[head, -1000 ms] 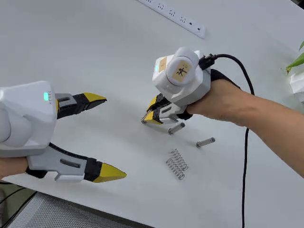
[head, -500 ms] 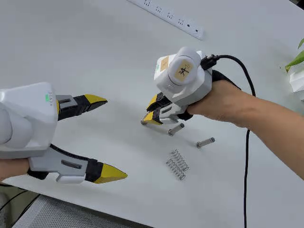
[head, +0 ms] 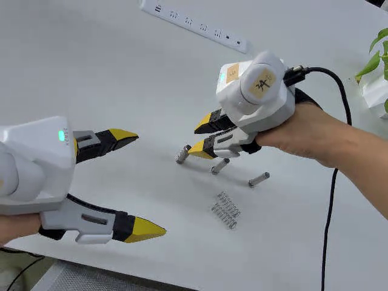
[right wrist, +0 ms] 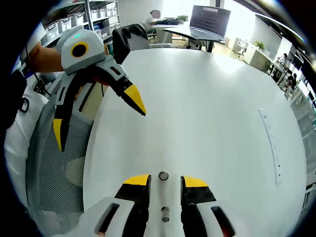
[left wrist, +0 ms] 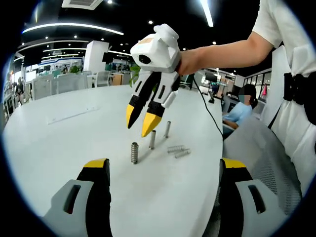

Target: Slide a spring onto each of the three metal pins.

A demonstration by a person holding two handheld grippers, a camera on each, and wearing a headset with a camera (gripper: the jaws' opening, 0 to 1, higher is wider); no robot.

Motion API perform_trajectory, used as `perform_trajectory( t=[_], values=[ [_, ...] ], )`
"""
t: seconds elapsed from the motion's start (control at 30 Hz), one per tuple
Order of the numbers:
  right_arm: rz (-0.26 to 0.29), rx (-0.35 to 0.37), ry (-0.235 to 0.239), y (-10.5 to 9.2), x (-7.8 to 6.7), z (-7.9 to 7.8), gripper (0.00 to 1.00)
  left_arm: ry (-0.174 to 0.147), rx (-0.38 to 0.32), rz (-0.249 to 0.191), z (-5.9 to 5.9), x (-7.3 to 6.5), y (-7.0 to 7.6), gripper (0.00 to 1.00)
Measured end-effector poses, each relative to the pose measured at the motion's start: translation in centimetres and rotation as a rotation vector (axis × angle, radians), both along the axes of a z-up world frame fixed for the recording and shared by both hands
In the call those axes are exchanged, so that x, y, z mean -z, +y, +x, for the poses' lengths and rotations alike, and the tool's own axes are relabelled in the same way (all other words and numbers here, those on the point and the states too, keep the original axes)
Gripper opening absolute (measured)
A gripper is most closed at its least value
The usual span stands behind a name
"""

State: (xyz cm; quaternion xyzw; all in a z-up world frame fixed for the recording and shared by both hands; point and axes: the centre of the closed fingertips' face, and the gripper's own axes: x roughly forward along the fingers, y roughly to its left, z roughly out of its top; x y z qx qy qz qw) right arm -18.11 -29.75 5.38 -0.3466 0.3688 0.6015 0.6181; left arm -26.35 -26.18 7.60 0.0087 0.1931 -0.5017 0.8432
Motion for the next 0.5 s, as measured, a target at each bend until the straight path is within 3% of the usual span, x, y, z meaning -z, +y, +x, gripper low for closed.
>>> perform_trajectory(
  t=[0.2, 0.5],
  values=[
    [0.083, 0.080, -0.025, -1.6, -2.0, 0.0, 0.26, -0.007, 0.025, 0.022, -0.3, -0.5, -0.6, 0.90],
    [0.257, 0.263, -0.038, -5.2, -5.5, -1.5, 0.36, -0.013, 0.086, 0.067, -0.7, -1.0, -1.9, 0.87]
  ],
)
